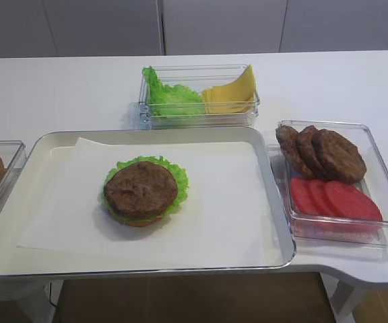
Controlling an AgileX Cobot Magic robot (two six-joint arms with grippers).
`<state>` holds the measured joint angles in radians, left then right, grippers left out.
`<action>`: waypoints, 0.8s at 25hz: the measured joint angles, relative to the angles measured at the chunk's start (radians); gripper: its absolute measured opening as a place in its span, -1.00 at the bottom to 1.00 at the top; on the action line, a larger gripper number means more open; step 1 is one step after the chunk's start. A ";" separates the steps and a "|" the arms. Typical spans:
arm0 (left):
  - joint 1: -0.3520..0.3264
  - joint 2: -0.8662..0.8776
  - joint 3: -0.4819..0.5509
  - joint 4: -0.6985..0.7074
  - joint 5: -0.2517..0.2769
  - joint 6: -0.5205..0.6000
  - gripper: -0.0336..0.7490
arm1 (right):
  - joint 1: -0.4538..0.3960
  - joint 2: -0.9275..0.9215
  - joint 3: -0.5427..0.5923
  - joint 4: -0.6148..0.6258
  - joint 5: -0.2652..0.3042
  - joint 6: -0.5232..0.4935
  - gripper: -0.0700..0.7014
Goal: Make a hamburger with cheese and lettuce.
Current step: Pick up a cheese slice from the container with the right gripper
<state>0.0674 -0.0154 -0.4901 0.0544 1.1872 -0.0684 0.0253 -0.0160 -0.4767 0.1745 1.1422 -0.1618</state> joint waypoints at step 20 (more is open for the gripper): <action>0.000 0.000 0.000 0.000 0.000 0.000 -0.03 | 0.000 0.000 0.000 0.000 0.000 0.002 -0.80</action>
<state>0.0674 -0.0154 -0.4901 0.0544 1.1872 -0.0684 0.0253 -0.0160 -0.4767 0.1745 1.1422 -0.1594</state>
